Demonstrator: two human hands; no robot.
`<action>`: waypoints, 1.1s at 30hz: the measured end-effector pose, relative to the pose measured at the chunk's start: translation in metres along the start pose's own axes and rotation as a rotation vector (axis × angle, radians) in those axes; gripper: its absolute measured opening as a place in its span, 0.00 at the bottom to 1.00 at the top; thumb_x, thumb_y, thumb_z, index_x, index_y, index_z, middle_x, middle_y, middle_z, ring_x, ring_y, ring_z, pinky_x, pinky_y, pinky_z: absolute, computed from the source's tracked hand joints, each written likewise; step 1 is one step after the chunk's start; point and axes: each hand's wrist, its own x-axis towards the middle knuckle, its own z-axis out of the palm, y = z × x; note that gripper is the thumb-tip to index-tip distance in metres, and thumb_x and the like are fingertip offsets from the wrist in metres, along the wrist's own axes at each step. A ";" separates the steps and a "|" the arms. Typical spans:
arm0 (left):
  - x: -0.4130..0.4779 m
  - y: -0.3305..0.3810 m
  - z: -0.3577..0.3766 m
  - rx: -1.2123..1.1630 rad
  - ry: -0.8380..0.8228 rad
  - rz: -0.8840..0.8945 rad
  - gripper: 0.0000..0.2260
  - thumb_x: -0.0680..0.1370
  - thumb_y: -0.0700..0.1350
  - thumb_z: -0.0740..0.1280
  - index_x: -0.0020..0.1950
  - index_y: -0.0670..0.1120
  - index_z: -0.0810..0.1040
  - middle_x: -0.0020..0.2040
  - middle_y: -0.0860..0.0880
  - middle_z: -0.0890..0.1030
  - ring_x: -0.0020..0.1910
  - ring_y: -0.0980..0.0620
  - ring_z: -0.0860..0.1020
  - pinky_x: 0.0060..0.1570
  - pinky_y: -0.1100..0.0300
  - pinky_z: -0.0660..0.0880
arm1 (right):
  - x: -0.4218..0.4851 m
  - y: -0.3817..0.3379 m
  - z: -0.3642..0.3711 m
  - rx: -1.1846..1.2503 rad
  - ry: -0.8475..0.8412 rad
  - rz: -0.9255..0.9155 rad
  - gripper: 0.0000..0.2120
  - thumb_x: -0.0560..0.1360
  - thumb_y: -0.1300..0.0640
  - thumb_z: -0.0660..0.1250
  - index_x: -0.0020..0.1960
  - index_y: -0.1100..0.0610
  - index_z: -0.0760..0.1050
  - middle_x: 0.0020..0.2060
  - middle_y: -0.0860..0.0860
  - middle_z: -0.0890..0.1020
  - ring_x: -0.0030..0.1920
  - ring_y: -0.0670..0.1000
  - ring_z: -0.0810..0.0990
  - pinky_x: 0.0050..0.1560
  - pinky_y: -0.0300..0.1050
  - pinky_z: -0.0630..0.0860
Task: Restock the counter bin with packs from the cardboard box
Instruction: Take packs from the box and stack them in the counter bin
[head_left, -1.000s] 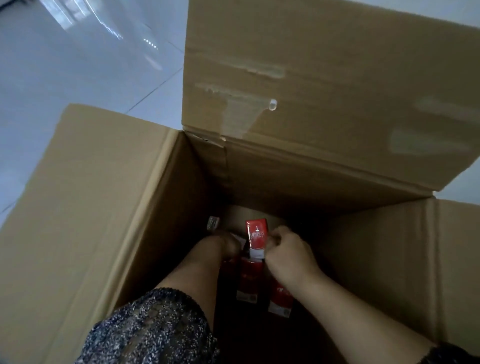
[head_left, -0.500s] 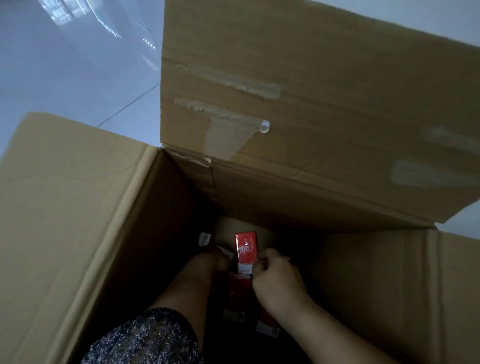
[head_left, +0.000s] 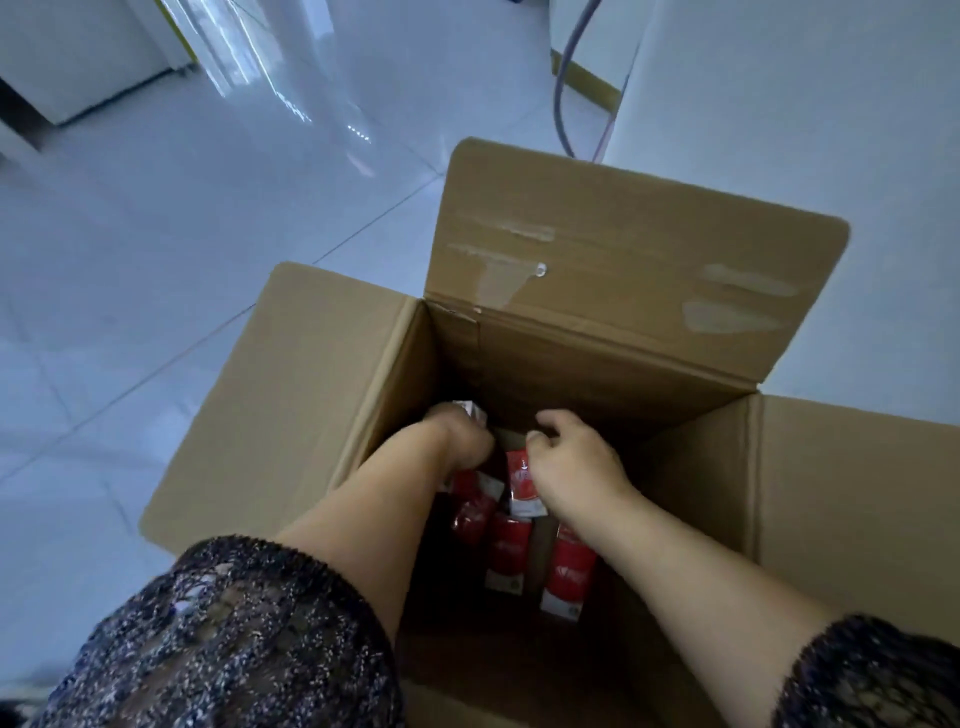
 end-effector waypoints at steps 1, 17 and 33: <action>-0.005 -0.002 -0.002 -0.006 0.006 0.008 0.16 0.78 0.39 0.63 0.65 0.35 0.73 0.63 0.37 0.77 0.62 0.41 0.76 0.54 0.56 0.75 | -0.008 -0.005 -0.004 0.003 -0.007 -0.010 0.19 0.80 0.50 0.57 0.70 0.49 0.67 0.63 0.54 0.77 0.62 0.56 0.75 0.61 0.45 0.71; -0.230 0.062 -0.085 -0.685 0.360 0.384 0.09 0.73 0.32 0.70 0.37 0.44 0.79 0.36 0.44 0.81 0.31 0.51 0.79 0.38 0.58 0.79 | -0.197 -0.118 -0.129 -0.008 0.100 -0.435 0.20 0.81 0.49 0.56 0.72 0.44 0.60 0.68 0.46 0.68 0.64 0.50 0.72 0.64 0.50 0.71; -0.544 0.209 -0.212 -1.005 0.463 0.919 0.16 0.72 0.29 0.69 0.38 0.45 0.65 0.36 0.44 0.74 0.36 0.46 0.80 0.41 0.49 0.78 | -0.418 -0.258 -0.319 0.082 0.435 -0.939 0.31 0.79 0.51 0.59 0.76 0.46 0.47 0.74 0.43 0.54 0.74 0.45 0.52 0.72 0.40 0.55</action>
